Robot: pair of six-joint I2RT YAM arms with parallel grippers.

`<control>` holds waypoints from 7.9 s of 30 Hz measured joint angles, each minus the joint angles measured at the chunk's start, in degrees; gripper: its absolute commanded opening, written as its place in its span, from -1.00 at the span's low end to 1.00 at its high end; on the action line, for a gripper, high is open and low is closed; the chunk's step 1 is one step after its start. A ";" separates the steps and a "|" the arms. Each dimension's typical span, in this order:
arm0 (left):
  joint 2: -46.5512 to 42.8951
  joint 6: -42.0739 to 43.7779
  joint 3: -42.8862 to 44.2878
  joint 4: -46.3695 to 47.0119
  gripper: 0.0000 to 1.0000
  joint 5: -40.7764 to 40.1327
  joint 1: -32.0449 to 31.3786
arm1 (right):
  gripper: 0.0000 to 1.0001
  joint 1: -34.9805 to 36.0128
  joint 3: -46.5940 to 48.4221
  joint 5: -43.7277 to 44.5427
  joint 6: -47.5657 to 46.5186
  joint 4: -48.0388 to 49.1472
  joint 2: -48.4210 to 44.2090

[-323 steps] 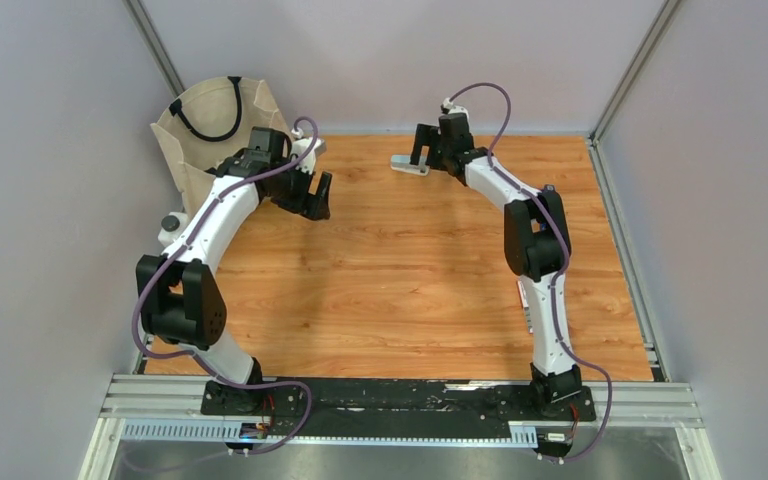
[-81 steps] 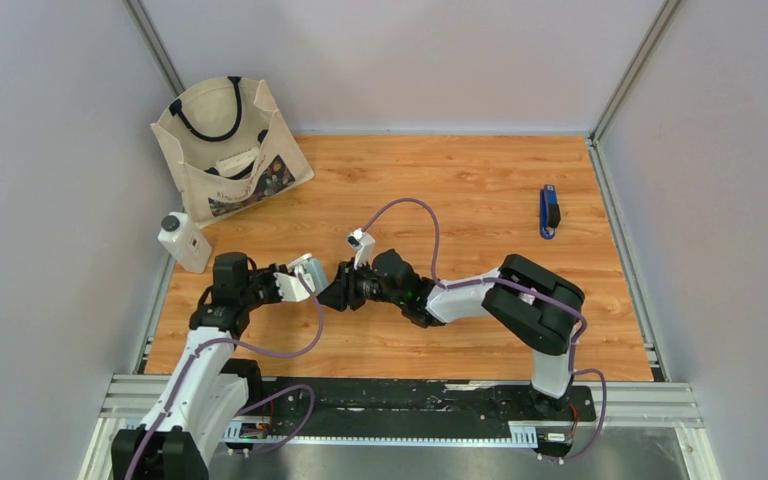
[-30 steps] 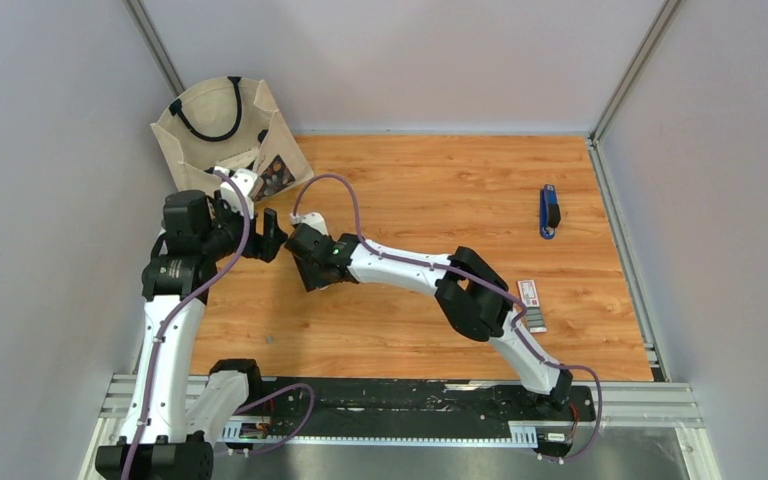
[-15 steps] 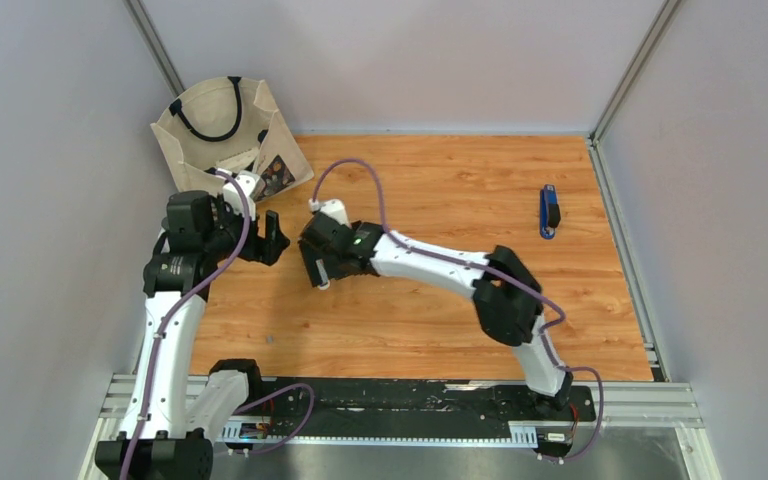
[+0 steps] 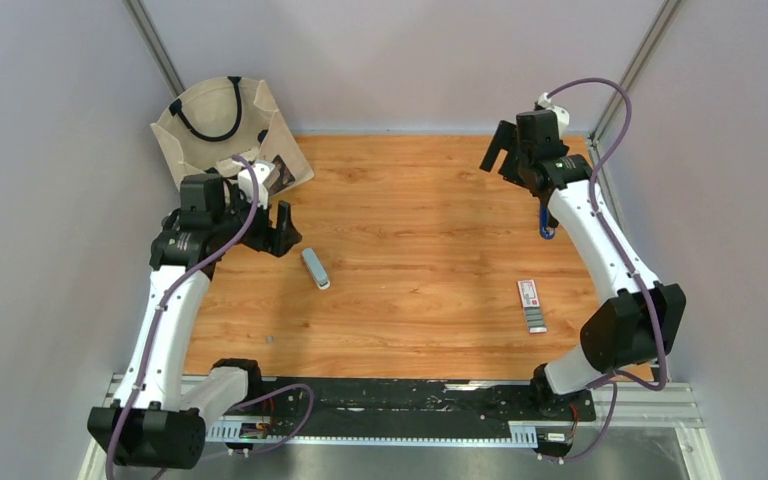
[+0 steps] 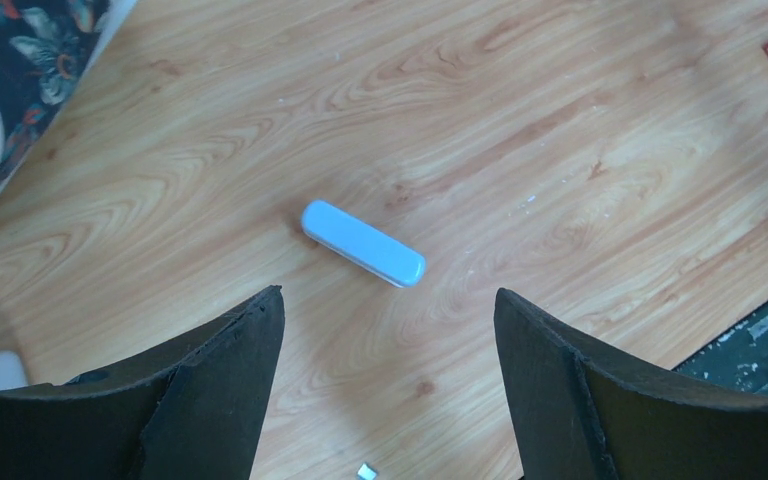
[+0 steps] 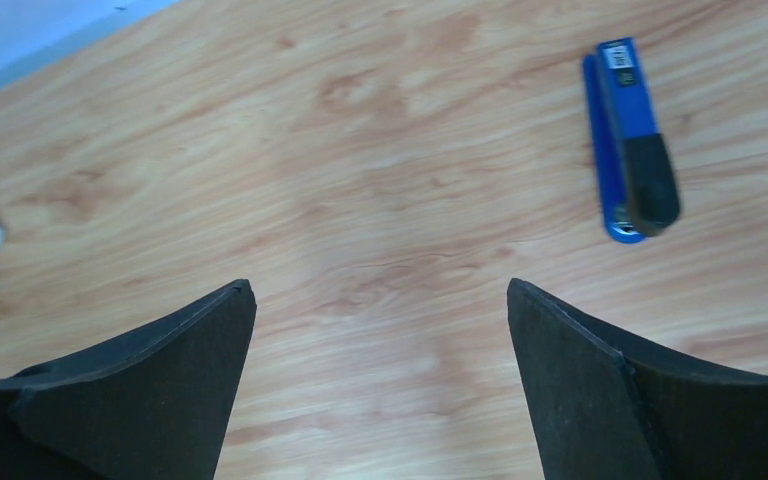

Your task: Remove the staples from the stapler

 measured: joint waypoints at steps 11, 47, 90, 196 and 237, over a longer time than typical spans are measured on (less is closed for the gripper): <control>6.80 -0.70 2.67 -0.70 0.72 -3.37 -5.40 | 0.83 -16.55 3.65 1.55 -9.57 -8.20 11.52; 12.17 0.24 2.67 -0.61 0.75 -7.67 -9.03 | 0.05 -20.74 11.17 1.51 -12.79 -11.02 32.20; 16.39 -1.46 -3.15 9.62 0.64 5.40 -16.59 | -1.00 19.32 -16.02 -9.44 14.62 10.36 4.83; 16.72 -4.35 -15.67 21.90 0.66 13.33 -19.76 | -1.00 37.53 -24.72 -4.04 30.73 25.35 1.51; 20.83 8.96 -13.73 22.67 -0.45 7.19 -20.90 | -1.00 31.56 -41.40 -21.55 38.01 48.15 -4.74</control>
